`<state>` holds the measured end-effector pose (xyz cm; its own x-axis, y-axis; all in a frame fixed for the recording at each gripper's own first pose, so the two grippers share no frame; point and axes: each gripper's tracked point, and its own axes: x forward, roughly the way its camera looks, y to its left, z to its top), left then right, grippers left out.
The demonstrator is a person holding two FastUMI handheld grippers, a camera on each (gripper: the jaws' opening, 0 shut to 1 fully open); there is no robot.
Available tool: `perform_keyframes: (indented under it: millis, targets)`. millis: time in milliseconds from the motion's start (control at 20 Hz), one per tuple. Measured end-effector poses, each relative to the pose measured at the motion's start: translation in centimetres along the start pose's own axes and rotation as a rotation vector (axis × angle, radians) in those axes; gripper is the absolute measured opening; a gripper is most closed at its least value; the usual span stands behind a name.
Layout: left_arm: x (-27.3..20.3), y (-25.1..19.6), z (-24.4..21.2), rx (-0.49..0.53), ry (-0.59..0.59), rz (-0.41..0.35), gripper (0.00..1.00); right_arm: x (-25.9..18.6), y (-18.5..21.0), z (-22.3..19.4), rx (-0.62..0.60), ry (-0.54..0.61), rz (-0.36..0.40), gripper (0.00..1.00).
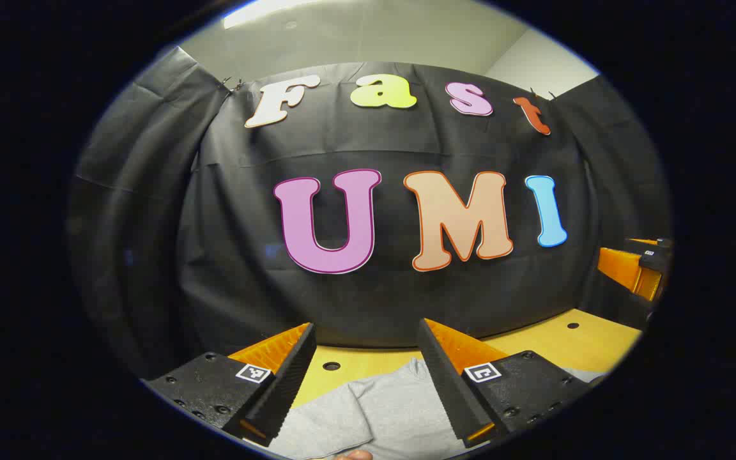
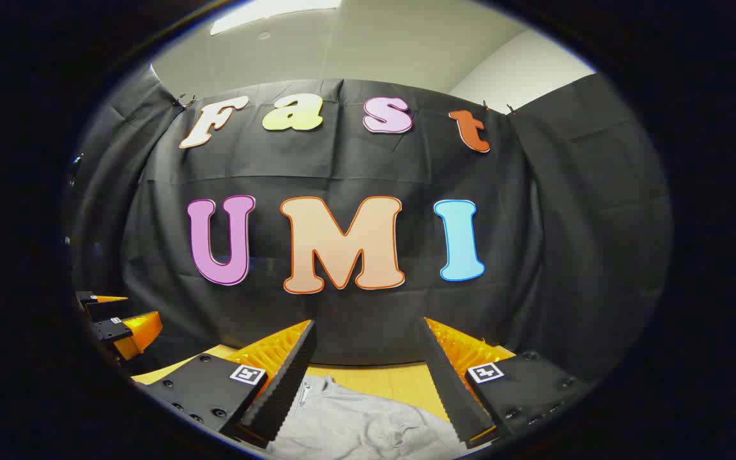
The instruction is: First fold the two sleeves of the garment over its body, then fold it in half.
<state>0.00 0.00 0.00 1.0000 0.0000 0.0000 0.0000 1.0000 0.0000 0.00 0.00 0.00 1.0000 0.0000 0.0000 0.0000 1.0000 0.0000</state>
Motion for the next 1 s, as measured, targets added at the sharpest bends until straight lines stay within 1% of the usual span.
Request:
perform_keyframes:
  millis: [100,200,250,450,500,550,750,800,1000]
  targets:
    - [0.0,0.2,-0.2,-0.001,0.002,0.006,0.94,0.1,0.0,0.2,-0.002,-0.004,-0.002,0.99]
    - [0.0,0.5,-0.1,-0.004,-0.002,0.012,0.99,0.2,0.0,0.4,-0.012,-0.014,-0.002,1.0]
    - [0.0,0.7,-0.1,-0.003,-0.003,0.015,1.0,0.1,0.0,0.6,-0.018,-0.019,-0.001,1.0]
    - [-0.1,1.1,-0.3,-0.001,0.0,0.019,1.0,0.1,0.7,0.4,-0.033,-0.015,0.014,0.98]
    - [-0.2,1.1,-0.3,-0.001,0.0,0.019,0.96,0.0,1.0,0.4,-0.034,-0.013,0.019,0.98]
    - [-0.2,1.2,-0.3,0.001,0.001,0.019,0.96,-0.2,1.1,0.4,-0.035,-0.014,0.023,0.98]
    - [-0.3,1.4,-0.3,0.002,-0.002,0.014,0.96,-0.4,1.7,0.5,-0.044,-0.015,0.03,0.98]
    - [-0.3,1.5,-0.2,0.004,-0.002,0.013,1.0,-0.3,1.9,0.5,-0.045,-0.012,0.036,0.98]
    - [-0.4,1.7,0.0,0.013,-0.011,0.012,1.0,-0.6,2.1,0.3,-0.062,-0.007,0.039,0.98]
